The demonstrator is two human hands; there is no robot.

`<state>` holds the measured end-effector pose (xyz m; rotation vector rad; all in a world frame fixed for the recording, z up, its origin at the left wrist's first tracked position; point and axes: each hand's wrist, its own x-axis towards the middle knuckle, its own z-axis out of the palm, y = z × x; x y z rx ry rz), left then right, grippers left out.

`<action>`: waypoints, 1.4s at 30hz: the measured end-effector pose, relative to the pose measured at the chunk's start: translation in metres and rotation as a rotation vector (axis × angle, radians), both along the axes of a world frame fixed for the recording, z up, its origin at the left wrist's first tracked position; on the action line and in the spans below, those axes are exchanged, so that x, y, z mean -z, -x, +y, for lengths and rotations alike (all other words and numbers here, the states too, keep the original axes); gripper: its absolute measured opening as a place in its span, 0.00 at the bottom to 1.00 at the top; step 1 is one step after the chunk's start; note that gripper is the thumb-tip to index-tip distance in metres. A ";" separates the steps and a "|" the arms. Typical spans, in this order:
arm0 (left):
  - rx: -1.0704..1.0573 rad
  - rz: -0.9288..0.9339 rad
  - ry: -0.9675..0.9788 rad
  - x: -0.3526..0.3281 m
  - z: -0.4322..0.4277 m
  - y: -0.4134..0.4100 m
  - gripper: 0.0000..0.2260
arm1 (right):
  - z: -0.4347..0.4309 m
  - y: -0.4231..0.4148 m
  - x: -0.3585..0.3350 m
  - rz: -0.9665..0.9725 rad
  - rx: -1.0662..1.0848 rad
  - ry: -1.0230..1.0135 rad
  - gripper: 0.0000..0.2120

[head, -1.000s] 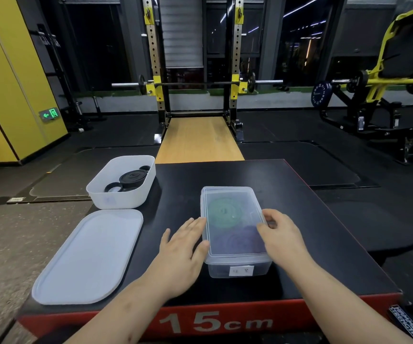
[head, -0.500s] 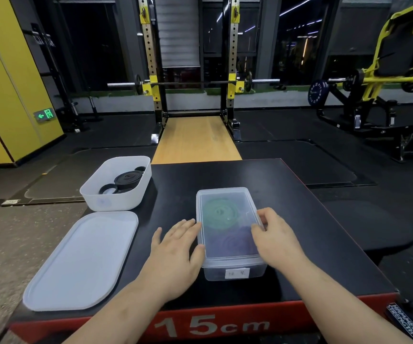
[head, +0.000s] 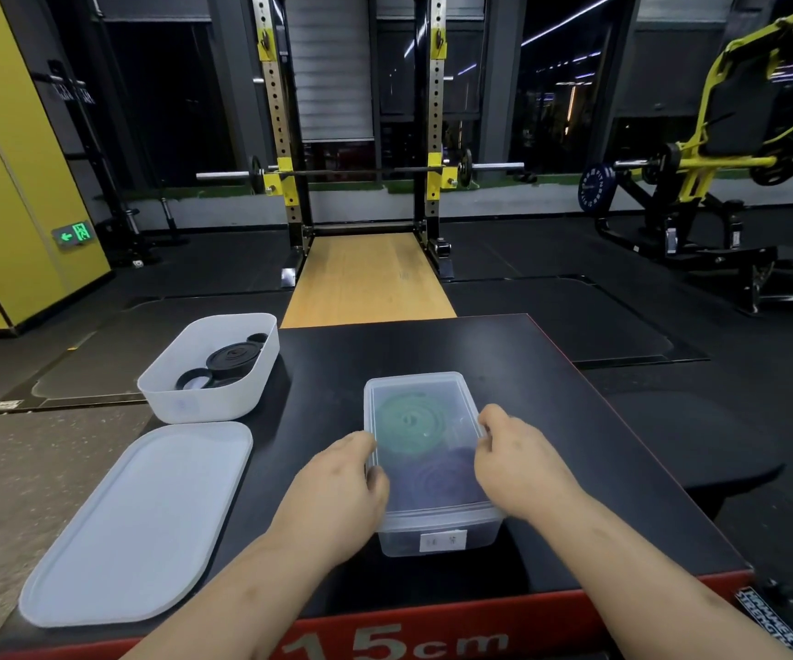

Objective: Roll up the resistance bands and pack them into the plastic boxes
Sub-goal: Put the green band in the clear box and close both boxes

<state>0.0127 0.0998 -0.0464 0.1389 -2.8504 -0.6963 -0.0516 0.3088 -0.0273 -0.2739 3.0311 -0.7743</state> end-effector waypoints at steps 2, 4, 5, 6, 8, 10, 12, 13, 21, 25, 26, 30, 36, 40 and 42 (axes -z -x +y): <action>-0.045 0.011 -0.047 -0.004 0.003 0.004 0.04 | -0.001 0.000 -0.001 -0.016 0.005 0.002 0.04; -0.085 0.025 -0.081 -0.008 0.005 0.010 0.06 | -0.001 -0.002 -0.001 -0.022 0.002 -0.020 0.04; -0.104 0.030 -0.087 -0.008 0.005 0.014 0.07 | -0.001 -0.002 -0.002 -0.022 -0.003 -0.045 0.04; -0.122 0.036 -0.080 -0.008 0.005 0.018 0.07 | -0.002 -0.002 -0.003 -0.020 -0.012 -0.078 0.05; -0.149 0.038 -0.042 -0.008 0.008 0.022 0.07 | -0.003 -0.001 -0.005 -0.019 -0.030 -0.158 0.05; -0.171 0.057 -0.059 -0.006 0.011 0.024 0.06 | -0.003 0.000 -0.007 -0.020 -0.035 -0.220 0.06; -0.188 0.091 -0.125 -0.002 0.011 0.024 0.07 | -0.002 0.000 -0.008 -0.017 -0.027 -0.214 0.06; -0.198 0.111 -0.145 0.000 0.010 0.024 0.08 | -0.002 0.000 -0.008 -0.017 -0.021 -0.199 0.06; -0.065 0.065 0.095 0.000 0.011 0.034 0.05 | -0.004 -0.001 -0.004 0.015 -0.025 -0.240 0.05; -0.071 -0.031 0.158 -0.012 0.008 0.038 0.06 | -0.005 0.002 -0.017 -0.020 -0.040 -0.322 0.04; -0.067 -0.042 0.176 -0.017 0.008 0.040 0.05 | -0.006 0.005 -0.021 -0.020 -0.043 -0.345 0.03; -0.064 -0.066 0.165 -0.023 0.010 0.053 0.06 | -0.013 0.019 -0.019 0.014 -0.090 -0.273 0.18; -0.004 -0.115 0.060 -0.004 0.000 0.060 0.14 | -0.019 0.030 0.005 -0.074 -0.222 -0.280 0.30; -0.025 -0.103 0.032 -0.002 -0.005 0.064 0.10 | -0.019 0.032 0.008 -0.081 -0.237 -0.262 0.30; -0.044 -0.116 0.025 -0.001 -0.005 0.069 0.10 | -0.020 0.034 0.005 -0.074 -0.236 -0.268 0.30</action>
